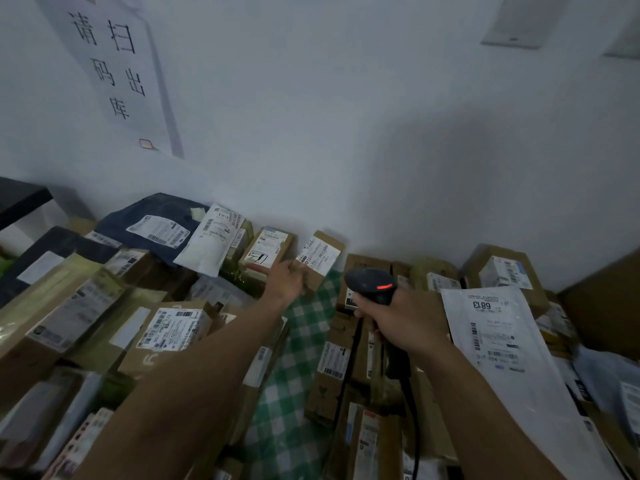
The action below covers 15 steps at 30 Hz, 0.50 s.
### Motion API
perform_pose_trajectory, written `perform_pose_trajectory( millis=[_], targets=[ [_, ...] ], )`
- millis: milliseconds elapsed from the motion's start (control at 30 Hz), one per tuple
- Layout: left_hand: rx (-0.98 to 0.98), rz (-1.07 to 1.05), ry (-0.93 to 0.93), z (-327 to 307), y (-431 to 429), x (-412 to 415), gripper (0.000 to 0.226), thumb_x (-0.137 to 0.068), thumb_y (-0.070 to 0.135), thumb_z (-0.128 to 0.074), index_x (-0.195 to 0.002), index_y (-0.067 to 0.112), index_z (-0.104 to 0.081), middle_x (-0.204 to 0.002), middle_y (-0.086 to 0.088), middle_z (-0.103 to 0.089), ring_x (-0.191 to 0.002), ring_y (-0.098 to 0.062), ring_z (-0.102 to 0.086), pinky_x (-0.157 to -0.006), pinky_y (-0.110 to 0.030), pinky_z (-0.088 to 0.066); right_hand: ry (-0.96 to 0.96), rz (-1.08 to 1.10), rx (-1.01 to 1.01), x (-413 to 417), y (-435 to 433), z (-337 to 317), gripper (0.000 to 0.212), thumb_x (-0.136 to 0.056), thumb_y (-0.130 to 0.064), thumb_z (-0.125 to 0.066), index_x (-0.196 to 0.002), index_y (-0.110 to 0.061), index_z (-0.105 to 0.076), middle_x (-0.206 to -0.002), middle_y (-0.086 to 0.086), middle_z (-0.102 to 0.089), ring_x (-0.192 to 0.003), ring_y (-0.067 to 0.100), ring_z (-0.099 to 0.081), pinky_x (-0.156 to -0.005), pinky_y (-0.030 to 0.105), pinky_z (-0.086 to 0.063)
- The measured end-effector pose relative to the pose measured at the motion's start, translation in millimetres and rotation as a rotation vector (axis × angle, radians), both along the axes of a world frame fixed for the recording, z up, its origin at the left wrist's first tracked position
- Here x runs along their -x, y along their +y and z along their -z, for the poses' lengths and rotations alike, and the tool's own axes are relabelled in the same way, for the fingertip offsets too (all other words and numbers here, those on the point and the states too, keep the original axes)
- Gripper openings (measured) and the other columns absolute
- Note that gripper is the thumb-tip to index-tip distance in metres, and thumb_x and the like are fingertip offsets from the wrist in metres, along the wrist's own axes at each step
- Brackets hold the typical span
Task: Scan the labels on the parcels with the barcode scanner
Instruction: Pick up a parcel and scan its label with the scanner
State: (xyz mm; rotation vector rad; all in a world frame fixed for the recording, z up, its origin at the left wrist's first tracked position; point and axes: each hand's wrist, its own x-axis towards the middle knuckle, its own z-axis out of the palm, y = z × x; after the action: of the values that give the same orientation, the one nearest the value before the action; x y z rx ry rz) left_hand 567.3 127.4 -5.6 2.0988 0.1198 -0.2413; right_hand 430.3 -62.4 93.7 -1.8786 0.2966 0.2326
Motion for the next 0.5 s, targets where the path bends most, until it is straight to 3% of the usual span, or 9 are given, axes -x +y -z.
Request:
perform_pose_trajectory(
  millis=[100,200,333,433,500],
  targets=[
    [-0.103,-0.016,0.018,31,-20,-14,0.024,-0.11,0.027,-0.042,-0.113,0.012,-0.061,-0.119,-0.011,-0.066,-0.099,-0.021,-0.064,-0.077,-0.025,-0.052,0.03,0.004,0.001,-18,-3,18,0.024,-0.097,-0.036,-0.069,-0.119,-0.026,-0.067,-0.092,-0.004,-0.078,-0.069,0.005,-0.067,-0.064,0.026,-0.053],
    [-0.197,-0.031,0.087,60,-36,-31,0.02,-0.105,0.02,-0.053,-0.112,0.005,-0.064,-0.116,-0.014,-0.068,-0.103,-0.027,-0.066,-0.094,-0.034,-0.053,0.058,-0.005,0.002,-31,-9,35,0.017,-0.097,-0.037,-0.069,-0.114,-0.033,-0.067,-0.091,-0.005,-0.078,-0.078,0.011,-0.07,-0.072,0.032,-0.055],
    [-0.323,0.018,0.136,93,-48,-41,0.021,-0.107,0.027,-0.049,-0.106,0.009,-0.061,-0.115,-0.012,-0.067,-0.095,-0.02,-0.063,-0.075,-0.024,-0.049,0.093,0.001,-0.026,-40,-18,54,0.004,-0.097,-0.036,-0.069,-0.101,-0.035,-0.068,-0.089,0.0,-0.077,-0.075,0.014,-0.068,-0.074,0.035,-0.055],
    [-0.253,0.01,0.228,118,-48,-48,0.019,-0.105,0.019,-0.052,-0.104,0.005,-0.065,-0.119,-0.019,-0.067,-0.109,-0.032,-0.066,-0.092,-0.037,-0.056,0.118,0.012,-0.059,-43,-23,63,0.008,-0.098,-0.033,-0.068,-0.105,-0.029,-0.069,-0.088,0.003,-0.077,-0.07,0.013,-0.064,-0.071,0.035,-0.052],
    [-0.15,-0.058,0.285,134,-47,-50,0.019,-0.1,0.021,-0.061,-0.113,0.007,-0.064,-0.126,-0.018,-0.066,-0.113,-0.033,-0.066,-0.09,-0.037,-0.057,0.119,0.014,-0.065,-46,-26,68,0.015,-0.098,-0.034,-0.068,-0.112,-0.03,-0.067,-0.085,-0.002,-0.077,-0.068,0.01,-0.064,-0.07,0.034,-0.053]
  ],
)
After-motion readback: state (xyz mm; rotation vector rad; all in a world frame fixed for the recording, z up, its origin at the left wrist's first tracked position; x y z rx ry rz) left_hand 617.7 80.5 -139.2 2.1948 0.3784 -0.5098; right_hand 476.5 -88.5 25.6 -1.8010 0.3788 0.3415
